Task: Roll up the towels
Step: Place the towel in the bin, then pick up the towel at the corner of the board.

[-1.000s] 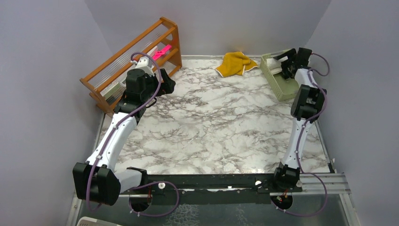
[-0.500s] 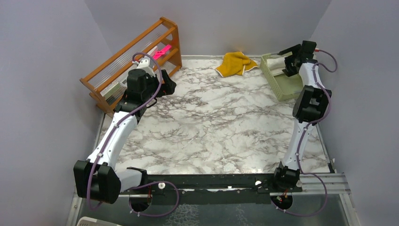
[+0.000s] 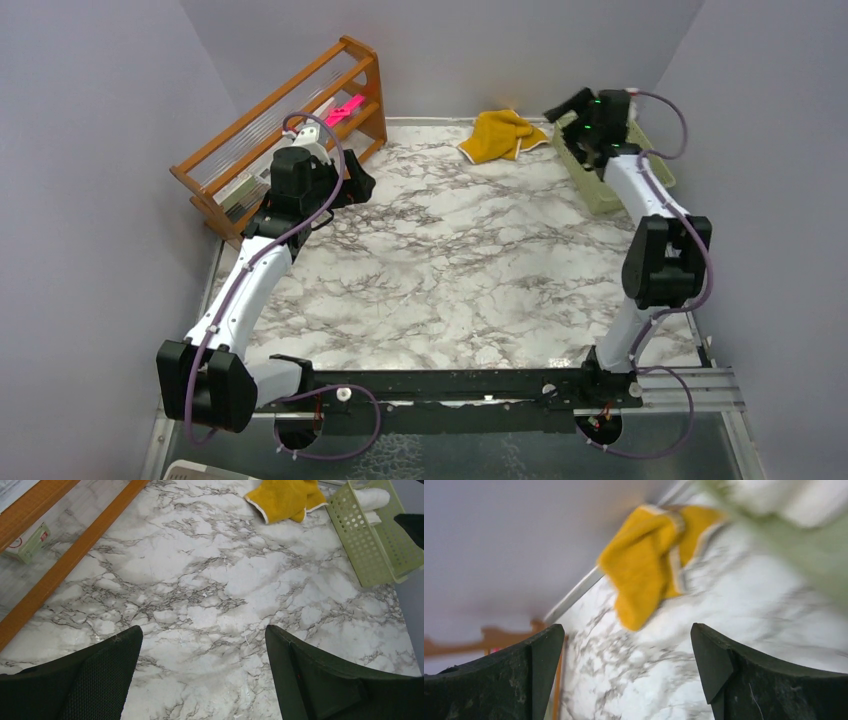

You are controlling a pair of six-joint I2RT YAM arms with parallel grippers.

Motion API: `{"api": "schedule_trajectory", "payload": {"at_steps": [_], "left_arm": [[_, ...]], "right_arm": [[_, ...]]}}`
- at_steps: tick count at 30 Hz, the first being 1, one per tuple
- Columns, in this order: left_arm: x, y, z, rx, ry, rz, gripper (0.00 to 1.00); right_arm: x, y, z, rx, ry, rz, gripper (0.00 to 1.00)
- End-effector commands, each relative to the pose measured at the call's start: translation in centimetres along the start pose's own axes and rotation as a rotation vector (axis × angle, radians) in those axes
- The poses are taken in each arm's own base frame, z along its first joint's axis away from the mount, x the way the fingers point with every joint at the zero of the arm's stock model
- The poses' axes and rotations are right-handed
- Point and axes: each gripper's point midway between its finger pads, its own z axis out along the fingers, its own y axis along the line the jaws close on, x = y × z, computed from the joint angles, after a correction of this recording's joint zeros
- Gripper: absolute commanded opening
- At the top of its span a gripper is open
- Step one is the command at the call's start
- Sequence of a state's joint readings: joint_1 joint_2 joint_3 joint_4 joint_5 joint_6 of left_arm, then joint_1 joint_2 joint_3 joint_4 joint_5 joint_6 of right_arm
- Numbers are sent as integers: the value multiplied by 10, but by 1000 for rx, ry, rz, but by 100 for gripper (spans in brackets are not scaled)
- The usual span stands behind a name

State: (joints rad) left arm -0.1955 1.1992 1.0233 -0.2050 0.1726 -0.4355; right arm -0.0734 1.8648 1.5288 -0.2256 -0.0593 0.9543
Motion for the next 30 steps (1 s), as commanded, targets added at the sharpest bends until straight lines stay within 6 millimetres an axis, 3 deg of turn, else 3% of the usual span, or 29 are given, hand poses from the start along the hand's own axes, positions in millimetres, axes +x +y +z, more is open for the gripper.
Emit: {"api": "schedule_trajectory", "payload": {"at_steps": [1,4,7,11,18,21,22,24,26,28,30], "left_arm": [[-2,-4,-4,28,-1,-3,96],[-1,-5,-9,27,2,-4,96],[6,-9,-13,55,9,-32,96],[18,-13,-16,86,30,-57,96],[20,-9,-18,69,38,-41,96],[17,-11,-17,73,37,-37,96],[15,-11,-17,72,35,-36,96],[11,-11,-19,64,26,-29,96],[6,-9,-21,45,16,-19,96],[0,-6,-26,19,6,0,96],[-12,-1,-34,-16,-22,20,96]], "right_arm": [[64,101,-4,-273,-96,-447,100],[111,110,38,-273,8,-655,100],[143,101,89,-239,76,-817,100],[143,85,134,-169,38,-933,99],[140,61,167,-87,2,-1095,90],[146,46,172,-57,24,-1123,74],[149,43,172,-57,34,-1124,63],[154,47,166,-94,59,-1110,23],[162,61,154,-166,99,-1074,2],[172,90,128,-271,134,-1043,1],[183,137,86,-406,127,-1042,1]]}}
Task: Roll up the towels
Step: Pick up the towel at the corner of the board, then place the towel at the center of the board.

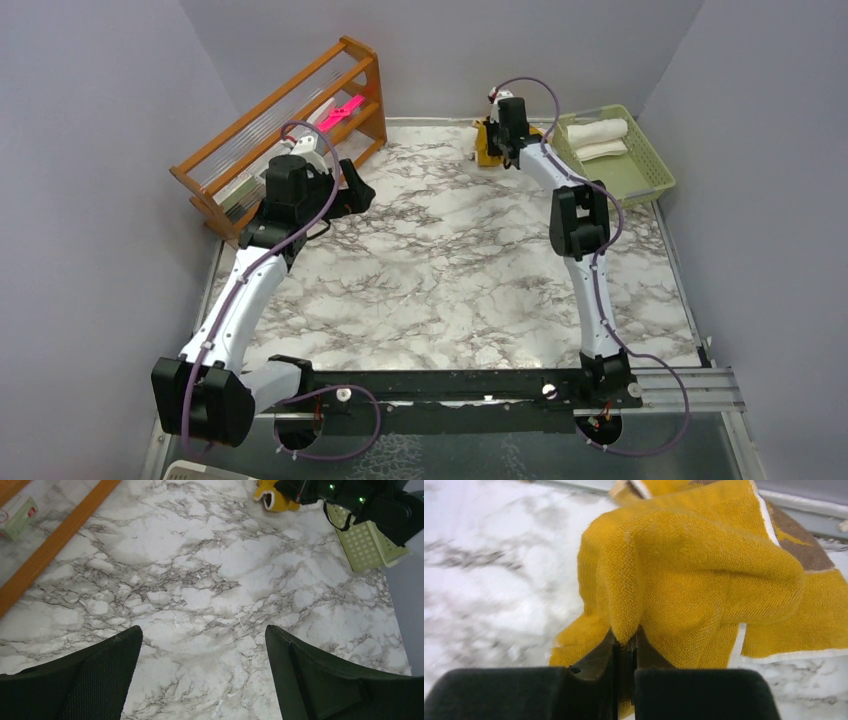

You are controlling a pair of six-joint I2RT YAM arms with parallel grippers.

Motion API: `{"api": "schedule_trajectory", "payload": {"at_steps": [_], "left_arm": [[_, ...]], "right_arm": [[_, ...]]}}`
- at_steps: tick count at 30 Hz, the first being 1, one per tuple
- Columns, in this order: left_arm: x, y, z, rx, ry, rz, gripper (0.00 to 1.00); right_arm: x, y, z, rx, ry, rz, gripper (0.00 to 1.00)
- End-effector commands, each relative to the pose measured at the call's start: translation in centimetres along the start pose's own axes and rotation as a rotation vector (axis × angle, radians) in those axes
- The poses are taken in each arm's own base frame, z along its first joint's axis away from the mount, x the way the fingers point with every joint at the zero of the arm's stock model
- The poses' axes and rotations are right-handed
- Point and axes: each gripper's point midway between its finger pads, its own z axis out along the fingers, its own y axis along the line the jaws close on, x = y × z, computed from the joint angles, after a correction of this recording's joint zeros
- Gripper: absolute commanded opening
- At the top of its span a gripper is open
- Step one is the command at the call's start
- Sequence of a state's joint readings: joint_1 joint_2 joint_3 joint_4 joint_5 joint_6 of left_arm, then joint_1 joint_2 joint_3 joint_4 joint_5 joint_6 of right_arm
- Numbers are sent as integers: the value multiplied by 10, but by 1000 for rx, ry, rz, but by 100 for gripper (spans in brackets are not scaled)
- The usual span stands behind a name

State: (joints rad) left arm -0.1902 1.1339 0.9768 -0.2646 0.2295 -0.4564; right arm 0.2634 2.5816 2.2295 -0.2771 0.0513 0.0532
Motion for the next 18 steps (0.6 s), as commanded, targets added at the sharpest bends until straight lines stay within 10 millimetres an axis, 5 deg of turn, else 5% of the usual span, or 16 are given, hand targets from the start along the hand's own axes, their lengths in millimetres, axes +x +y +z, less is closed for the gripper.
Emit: {"api": "schedule_trajectory", "payload": {"at_steps": [1,6,8,10,11,12,14,15,18], "left_arm": [[-37,1,-23,-54,-92,63,96],[-71,-1,-53,-101,-174,113,97],[-84,0,-67,-132,-215,133,98],[-93,-2,-79,-144,-242,158,99],[-95,-3,-83,-146,-245,169,99],[-96,-4,-85,-147,-247,178,99],[-96,-5,-88,-146,-246,185,99],[-94,-5,-88,-141,-242,185,99],[-79,-3,-80,-121,-197,181,99]], "right_arm": [[-99,87,-91,-271,-184,-21,1],[-161,171,-236,-706,-288,74,1],[-174,178,-300,-824,-368,105,1],[-176,162,-341,-805,-450,120,3],[-172,143,-347,-746,-468,147,5],[-165,119,-349,-684,-473,190,20],[-139,71,-340,-595,-448,288,69],[-123,53,-333,-560,-412,340,81],[-62,35,-318,-467,-291,409,94]]}}
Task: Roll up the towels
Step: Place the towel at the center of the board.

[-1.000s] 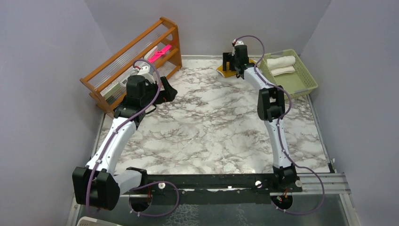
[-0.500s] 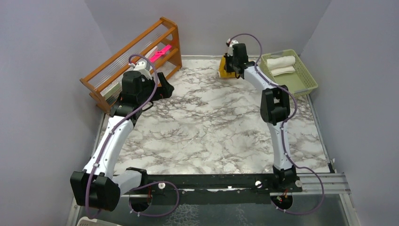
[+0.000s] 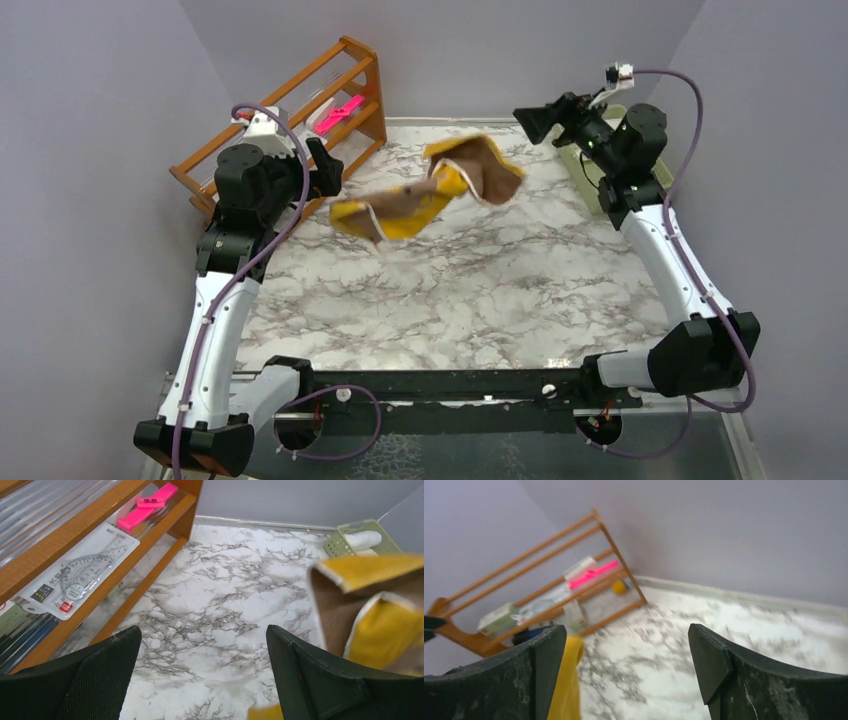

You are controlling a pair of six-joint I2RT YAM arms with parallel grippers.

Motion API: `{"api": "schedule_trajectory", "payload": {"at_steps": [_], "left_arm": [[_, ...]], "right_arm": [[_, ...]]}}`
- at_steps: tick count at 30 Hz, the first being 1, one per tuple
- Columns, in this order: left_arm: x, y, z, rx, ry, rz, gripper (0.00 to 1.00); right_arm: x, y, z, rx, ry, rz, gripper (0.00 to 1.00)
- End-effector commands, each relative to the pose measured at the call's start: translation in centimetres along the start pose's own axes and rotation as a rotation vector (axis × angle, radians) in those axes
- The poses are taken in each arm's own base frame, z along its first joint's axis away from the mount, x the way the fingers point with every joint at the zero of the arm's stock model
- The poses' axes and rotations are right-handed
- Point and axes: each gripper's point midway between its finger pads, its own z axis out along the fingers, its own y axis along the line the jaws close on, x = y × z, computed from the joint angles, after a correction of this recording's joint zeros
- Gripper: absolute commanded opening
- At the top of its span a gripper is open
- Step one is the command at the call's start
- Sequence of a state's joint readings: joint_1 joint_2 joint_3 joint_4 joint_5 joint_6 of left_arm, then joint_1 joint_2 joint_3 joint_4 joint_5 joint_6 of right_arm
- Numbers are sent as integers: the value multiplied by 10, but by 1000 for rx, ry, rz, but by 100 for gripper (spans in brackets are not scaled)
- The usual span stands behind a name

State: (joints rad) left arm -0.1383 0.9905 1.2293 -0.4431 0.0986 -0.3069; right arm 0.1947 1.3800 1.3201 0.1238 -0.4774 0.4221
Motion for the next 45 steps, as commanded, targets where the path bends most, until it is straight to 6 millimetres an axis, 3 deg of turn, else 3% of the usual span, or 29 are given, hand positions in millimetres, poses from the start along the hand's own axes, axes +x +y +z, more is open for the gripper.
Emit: {"api": "schedule_trajectory", "payload": {"at_steps": [1,2,5,9,11,15,18,21,27,29,32,40,45], "left_arm": [[31,9,3,-12,95,17,99],[42,9,5,-2,125,9,99],[95,3,8,61,256,-72,96],[156,5,6,97,378,-140,95],[169,11,3,76,393,-142,95],[174,12,0,74,398,-147,95],[179,12,1,72,412,-151,95],[181,13,2,72,419,-153,95],[178,12,-1,75,410,-144,95],[178,13,-3,74,408,-138,95],[178,14,-4,69,403,-131,95],[178,18,-4,54,405,-108,95],[177,19,-4,51,401,-97,94]], "right_arm": [[128,-62,-33,215,228,238,95],[150,-63,-48,239,252,262,95],[178,-59,-79,315,294,250,95],[218,-31,-109,367,465,154,95],[248,-16,-125,378,585,165,94],[303,20,-152,382,790,152,94],[334,26,-163,457,891,89,94],[341,23,-147,453,864,23,90],[327,30,-74,270,771,-184,79],[325,32,-60,225,773,-243,77],[330,32,-48,189,800,-320,76],[368,19,-41,163,929,-442,69],[371,23,-25,141,891,-464,67]]}}
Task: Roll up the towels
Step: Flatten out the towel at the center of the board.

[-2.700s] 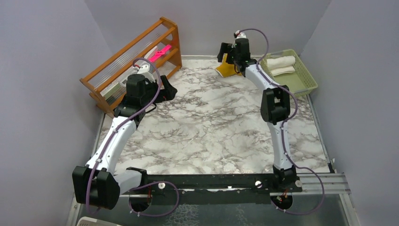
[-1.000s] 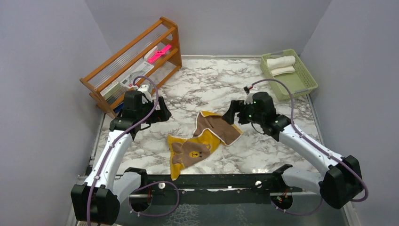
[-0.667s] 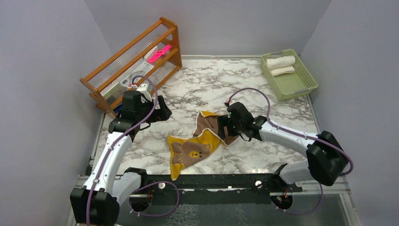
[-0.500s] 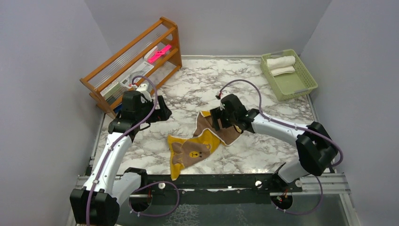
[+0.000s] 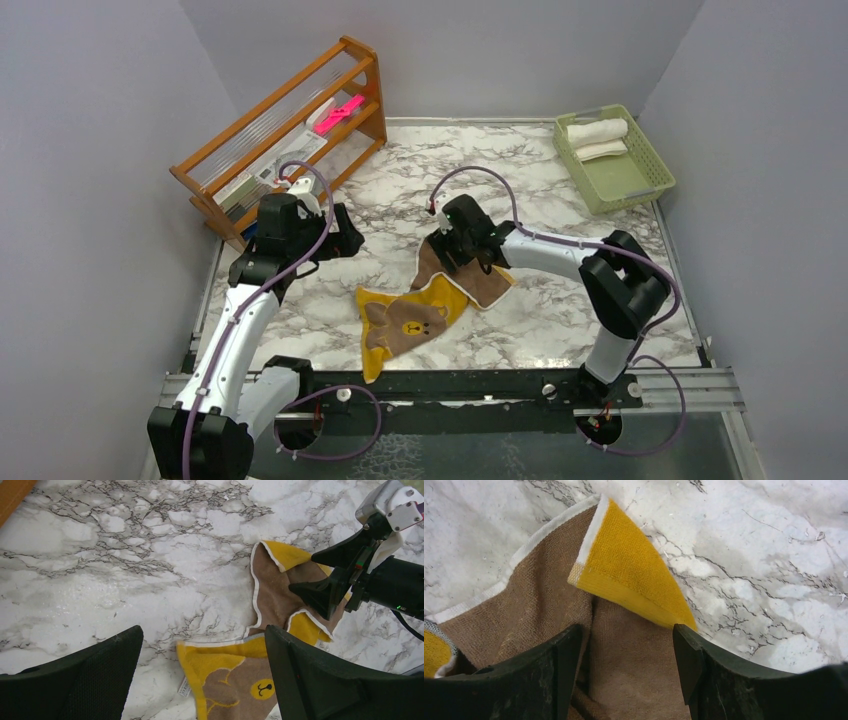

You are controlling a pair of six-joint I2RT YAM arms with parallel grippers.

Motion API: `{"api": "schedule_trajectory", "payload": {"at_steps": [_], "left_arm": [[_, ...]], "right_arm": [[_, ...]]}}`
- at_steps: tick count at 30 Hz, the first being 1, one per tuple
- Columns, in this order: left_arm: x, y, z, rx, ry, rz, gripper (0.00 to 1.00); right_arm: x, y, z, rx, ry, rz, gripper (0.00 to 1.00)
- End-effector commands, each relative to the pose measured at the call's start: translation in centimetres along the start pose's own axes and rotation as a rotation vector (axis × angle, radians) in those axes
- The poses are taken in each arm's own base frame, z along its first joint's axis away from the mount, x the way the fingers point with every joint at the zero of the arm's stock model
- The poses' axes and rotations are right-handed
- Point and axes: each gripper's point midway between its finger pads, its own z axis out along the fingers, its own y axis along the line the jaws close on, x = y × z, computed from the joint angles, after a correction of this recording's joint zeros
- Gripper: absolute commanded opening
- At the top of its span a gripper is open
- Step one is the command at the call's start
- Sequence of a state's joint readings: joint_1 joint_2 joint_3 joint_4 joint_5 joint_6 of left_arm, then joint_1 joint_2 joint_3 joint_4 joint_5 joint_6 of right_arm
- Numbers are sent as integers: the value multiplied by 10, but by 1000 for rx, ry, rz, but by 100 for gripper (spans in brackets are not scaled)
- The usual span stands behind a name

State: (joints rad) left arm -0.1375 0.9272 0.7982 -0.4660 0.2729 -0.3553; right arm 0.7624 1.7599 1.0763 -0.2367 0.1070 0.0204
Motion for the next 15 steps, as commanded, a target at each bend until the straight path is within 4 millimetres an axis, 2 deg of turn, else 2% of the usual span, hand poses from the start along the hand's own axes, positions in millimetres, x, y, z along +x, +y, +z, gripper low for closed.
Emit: {"api": "schedule_trajectory", "payload": {"at_steps": [1,9,15], "left_arm": [[-4,2,-4,-8,-17,25,95],[-3,6,-9,-34,-24,41,95],[-6,5,-12,-34,-31,49,95]], "right_arm": [[-27,0,6,24,-75,-54,67],[-48,1,20,23,-108,-81,66],[-48,6,37,11,-67,-123,66]]}}
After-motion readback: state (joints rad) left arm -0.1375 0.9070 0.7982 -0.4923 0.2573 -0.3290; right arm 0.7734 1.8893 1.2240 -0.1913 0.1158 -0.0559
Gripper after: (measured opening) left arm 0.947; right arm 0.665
